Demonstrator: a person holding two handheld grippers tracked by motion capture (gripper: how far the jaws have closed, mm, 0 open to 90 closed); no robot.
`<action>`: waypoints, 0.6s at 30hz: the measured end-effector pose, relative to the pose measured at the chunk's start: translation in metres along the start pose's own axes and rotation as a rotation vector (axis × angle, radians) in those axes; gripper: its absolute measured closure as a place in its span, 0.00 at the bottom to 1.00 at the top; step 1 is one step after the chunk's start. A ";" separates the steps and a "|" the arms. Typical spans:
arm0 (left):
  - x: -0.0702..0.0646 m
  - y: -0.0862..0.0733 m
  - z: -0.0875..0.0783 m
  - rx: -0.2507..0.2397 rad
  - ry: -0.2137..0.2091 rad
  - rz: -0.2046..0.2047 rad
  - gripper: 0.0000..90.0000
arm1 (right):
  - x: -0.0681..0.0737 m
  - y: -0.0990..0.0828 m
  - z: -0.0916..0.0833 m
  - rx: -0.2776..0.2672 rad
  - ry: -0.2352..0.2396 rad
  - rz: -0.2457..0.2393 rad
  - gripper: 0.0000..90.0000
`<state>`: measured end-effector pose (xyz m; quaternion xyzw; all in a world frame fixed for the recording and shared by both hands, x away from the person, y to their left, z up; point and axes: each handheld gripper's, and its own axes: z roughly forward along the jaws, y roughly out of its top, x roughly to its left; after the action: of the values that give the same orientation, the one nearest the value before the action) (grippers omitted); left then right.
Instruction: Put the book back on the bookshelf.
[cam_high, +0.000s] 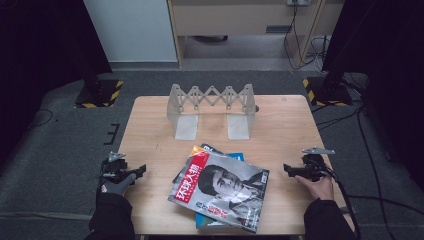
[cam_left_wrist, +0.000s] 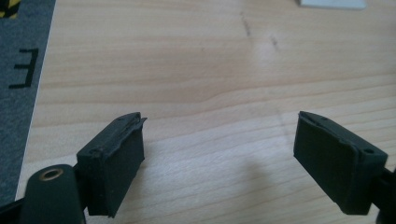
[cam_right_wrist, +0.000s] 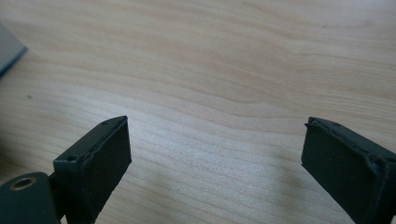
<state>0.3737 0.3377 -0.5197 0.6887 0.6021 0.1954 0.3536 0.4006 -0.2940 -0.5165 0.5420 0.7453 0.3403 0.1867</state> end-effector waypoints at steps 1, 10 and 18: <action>-0.003 0.001 -0.003 -0.009 -0.022 -0.003 0.17 | 0.001 0.001 -0.003 -0.004 -0.004 0.003 0.10; -0.026 0.003 -0.026 -0.076 -0.099 0.014 0.18 | 0.018 0.009 -0.029 -0.065 0.049 0.008 0.10; -0.047 0.001 -0.045 -0.109 -0.160 0.041 0.19 | 0.034 0.014 -0.051 -0.111 0.037 -0.015 0.10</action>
<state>0.3340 0.3038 -0.4818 0.6940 0.5461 0.1796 0.4336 0.3656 -0.2747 -0.4678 0.5188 0.7327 0.3899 0.2052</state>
